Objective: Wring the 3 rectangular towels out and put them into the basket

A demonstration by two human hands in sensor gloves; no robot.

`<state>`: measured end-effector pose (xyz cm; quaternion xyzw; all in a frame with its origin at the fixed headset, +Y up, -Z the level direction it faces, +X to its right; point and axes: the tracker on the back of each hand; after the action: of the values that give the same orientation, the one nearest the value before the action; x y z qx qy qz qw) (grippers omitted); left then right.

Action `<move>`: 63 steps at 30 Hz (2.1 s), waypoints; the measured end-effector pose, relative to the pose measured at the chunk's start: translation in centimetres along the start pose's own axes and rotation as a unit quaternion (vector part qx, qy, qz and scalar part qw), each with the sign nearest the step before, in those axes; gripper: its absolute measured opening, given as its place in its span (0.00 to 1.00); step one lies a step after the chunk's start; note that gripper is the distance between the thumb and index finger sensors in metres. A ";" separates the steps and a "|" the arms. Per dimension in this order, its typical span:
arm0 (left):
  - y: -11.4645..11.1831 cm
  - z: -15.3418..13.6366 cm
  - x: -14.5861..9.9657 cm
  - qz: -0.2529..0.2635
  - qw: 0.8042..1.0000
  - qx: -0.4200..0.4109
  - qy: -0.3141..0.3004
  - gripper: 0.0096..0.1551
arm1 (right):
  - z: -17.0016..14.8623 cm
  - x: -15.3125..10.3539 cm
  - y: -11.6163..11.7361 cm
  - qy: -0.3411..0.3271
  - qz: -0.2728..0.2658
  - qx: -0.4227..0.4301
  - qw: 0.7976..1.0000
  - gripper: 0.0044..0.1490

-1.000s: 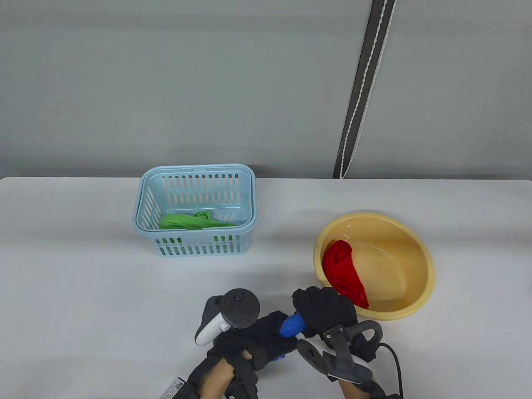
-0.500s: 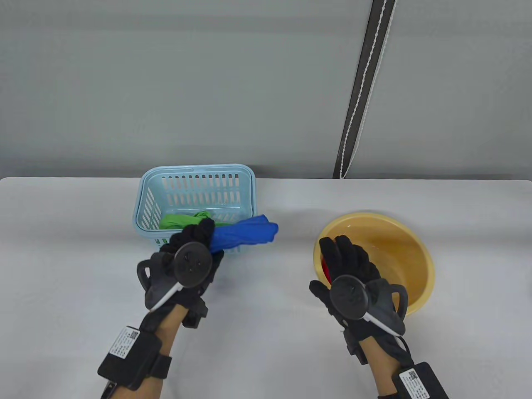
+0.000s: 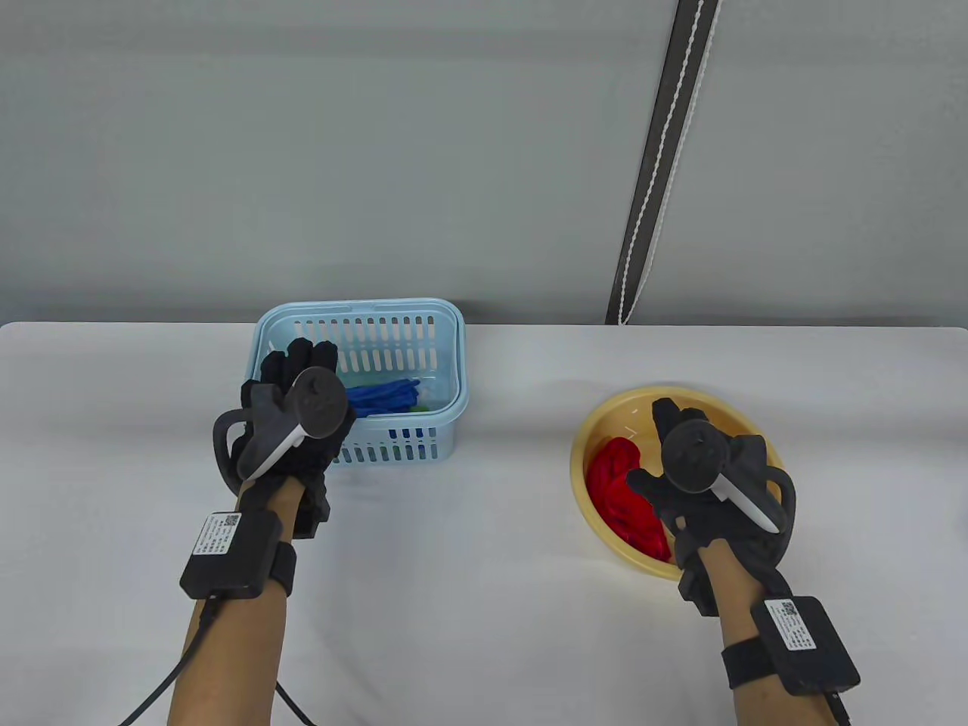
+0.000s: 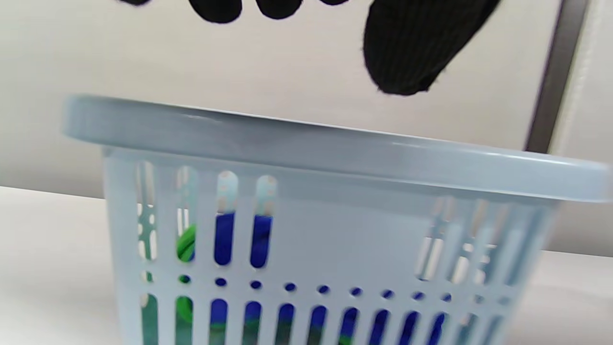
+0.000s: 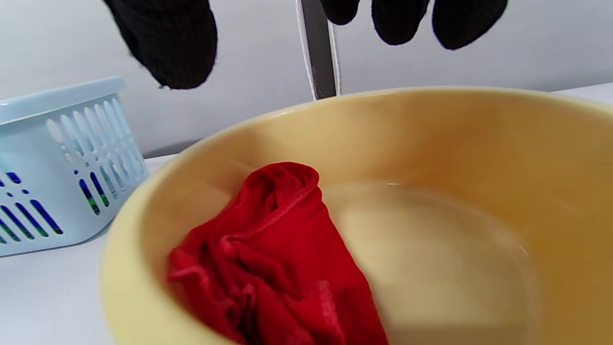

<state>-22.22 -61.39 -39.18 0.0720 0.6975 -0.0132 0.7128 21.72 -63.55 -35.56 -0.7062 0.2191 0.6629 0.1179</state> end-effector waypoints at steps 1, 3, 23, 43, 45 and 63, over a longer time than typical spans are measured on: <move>0.2 0.3 -0.6 0.008 1.000 -0.008 -0.010 0.54 | -0.1 0.3 0.0 0.010 0.008 0.007 1.000 0.61; 0.8 1.0 -2.1 0.016 0.999 -0.025 -0.036 0.54 | -0.4 1.1 0.1 0.034 0.033 0.020 0.999 0.60; -4.2 12.9 -16.2 -0.045 0.973 -0.085 -0.212 0.59 | -3.1 6.9 7.6 0.245 0.263 -0.016 0.933 0.66; -5.5 13.3 -16.0 -0.051 0.967 -0.103 -0.226 0.57 | -3.5 4.6 1.2 0.188 0.132 0.148 0.962 0.32; -5.6 13.4 -16.0 -0.051 0.966 -0.107 -0.228 0.57 | -3.1 3.7 0.0 0.152 0.105 0.183 0.966 0.33; -0.2 17.3 -13.8 0.109 0.913 -0.329 -0.215 0.70 | 3.9 -9.4 -5.3 -0.144 0.037 0.532 0.833 0.30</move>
<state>-5.43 -64.80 -25.15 -0.0954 0.4802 0.2792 0.8261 20.48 -55.67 -27.26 -0.4219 0.5447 0.5423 0.4809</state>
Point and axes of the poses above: the tracker on the back of each hand, its own z axis roughly to the thumb side, its own x axis roughly from the wrist to the fingertips, y = z × x, and after that the axes turned 15 degrees about x, right-handed
